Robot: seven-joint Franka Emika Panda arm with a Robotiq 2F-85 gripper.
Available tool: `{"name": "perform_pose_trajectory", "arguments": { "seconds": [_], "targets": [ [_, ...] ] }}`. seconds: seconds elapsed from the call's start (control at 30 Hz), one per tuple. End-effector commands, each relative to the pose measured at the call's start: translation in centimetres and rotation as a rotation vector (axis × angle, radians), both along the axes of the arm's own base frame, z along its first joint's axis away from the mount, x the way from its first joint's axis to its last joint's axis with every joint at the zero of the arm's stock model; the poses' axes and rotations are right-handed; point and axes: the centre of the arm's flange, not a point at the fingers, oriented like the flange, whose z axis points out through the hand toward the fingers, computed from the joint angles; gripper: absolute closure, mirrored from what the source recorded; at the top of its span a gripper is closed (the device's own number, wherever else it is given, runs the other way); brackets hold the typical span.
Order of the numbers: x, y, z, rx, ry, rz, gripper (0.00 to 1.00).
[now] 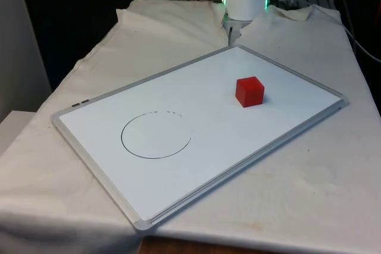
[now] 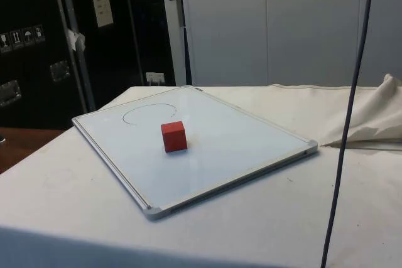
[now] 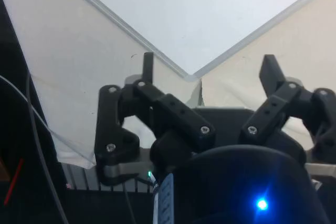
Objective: Push the cube into the marked area.
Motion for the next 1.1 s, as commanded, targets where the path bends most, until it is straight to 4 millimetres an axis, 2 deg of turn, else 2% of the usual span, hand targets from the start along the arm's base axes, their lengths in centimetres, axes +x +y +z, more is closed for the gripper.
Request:
{"name": "perform_pose_trajectory", "arguments": {
  "seconds": [0.0, 0.1, 0.13, 0.23, 0.37, 0.4, 0.47, 0.5, 0.63, 0.67, 0.77, 0.97, 1.07],
  "targets": [
    [0.0, -0.1, 0.0, 0.0, 0.0, -0.001, 0.01],
    [0.0, -0.1, 0.0, 0.0, 0.0, -0.001, 0.14],
    [0.0, -0.1, 0.0, 0.0, 0.0, -0.001, 0.28],
    [0.0, -0.1, 0.0, 0.0, 0.0, -0.001, 0.37],
    [0.0, -0.1, 0.0, 0.0, 0.0, -0.001, 0.57],
    [0.0, -0.1, 0.0, 0.0, 0.0, -0.001, 0.67],
    [0.0, -0.1, 0.0, 0.0, 0.0, -0.001, 0.77],
    [0.0, -0.1, 0.0, 0.0, 0.0, -0.001, 0.77],
    [-0.3, 0.4, 0.1, 0.0, -0.003, 0.0, 0.97],
    [-0.5, 0.8, 0.2, 0.001, -0.007, 0.003, 1.0],
    [-0.4, 1.0, 0.0, 0.003, 0.003, 0.007, 1.0],
    [-1.9, 2.6, -0.3, 0.009, -0.039, 0.009, 1.0],
    [-2.1, 2.7, -0.6, 0.014, -0.033, 0.014, 1.0]
  ]
}}
